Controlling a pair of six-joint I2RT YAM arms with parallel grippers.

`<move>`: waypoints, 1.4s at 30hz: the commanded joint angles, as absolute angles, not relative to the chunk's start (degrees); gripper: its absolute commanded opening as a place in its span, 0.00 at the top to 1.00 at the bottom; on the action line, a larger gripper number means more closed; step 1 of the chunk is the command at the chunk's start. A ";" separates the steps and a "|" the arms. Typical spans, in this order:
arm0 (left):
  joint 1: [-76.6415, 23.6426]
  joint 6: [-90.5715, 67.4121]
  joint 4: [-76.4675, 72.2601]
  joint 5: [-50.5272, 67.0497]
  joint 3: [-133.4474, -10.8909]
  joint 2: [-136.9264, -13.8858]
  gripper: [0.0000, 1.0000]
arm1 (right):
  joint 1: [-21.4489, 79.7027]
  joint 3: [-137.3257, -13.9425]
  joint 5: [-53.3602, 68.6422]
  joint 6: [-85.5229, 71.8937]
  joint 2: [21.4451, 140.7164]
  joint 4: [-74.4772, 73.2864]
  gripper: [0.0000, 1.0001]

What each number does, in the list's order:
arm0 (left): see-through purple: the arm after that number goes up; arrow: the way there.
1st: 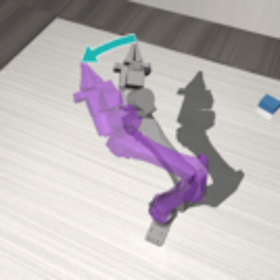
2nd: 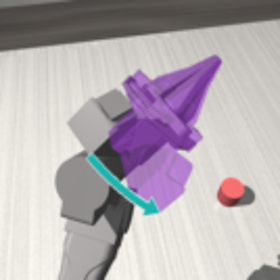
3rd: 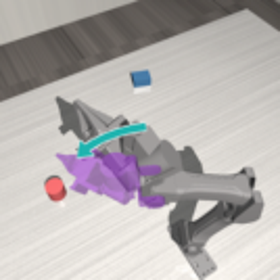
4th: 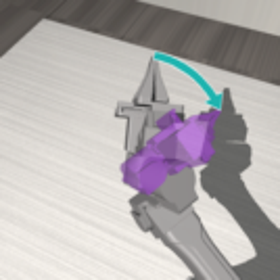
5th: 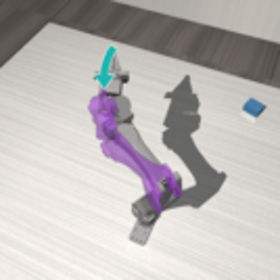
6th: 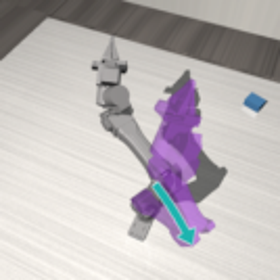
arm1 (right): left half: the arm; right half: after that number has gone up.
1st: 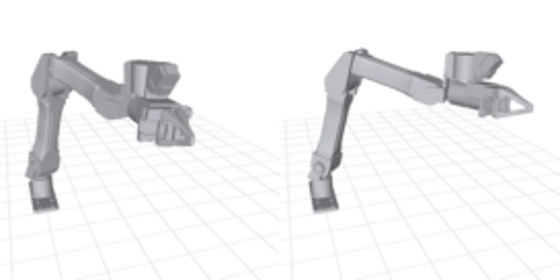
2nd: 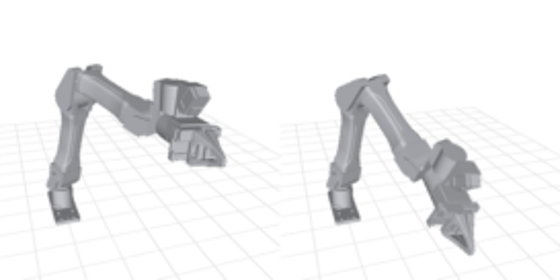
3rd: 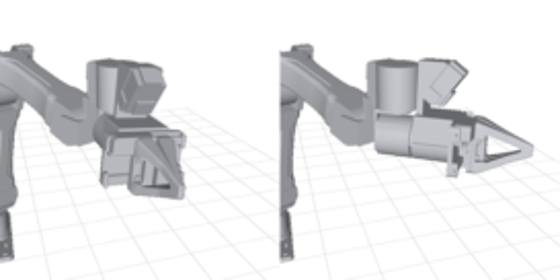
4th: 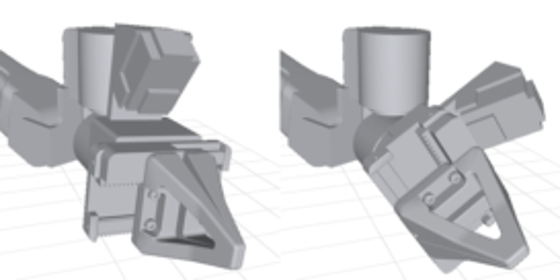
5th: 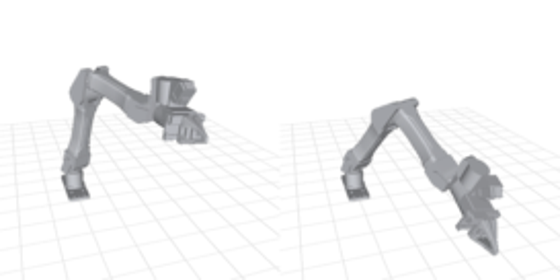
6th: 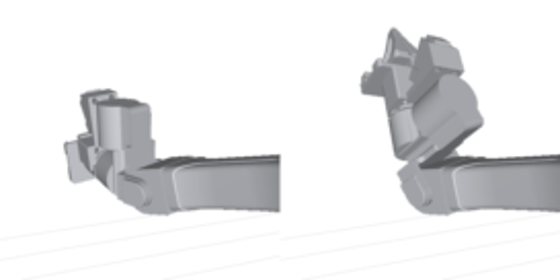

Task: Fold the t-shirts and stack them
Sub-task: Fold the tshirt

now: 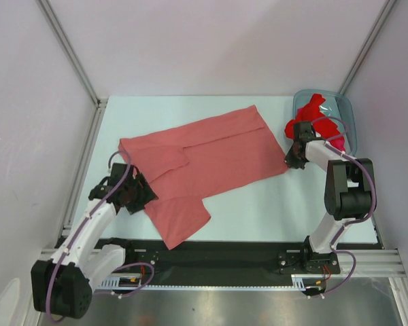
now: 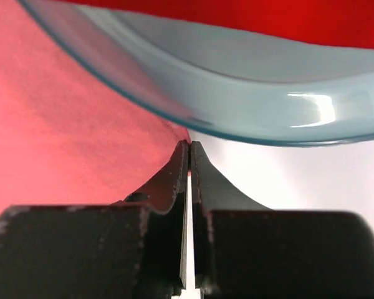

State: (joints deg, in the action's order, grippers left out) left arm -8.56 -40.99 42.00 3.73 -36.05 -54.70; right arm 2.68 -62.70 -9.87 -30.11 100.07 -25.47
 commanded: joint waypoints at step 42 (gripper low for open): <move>-27.95 -66.97 42.71 -8.43 -24.52 -56.96 1.00 | 3.69 -61.35 -5.36 -27.86 95.45 -25.40 1.00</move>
State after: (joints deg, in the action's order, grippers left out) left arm -27.59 -67.40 43.64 -5.76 -25.50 -57.01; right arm 3.31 -61.71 -5.08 -28.42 97.91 -25.04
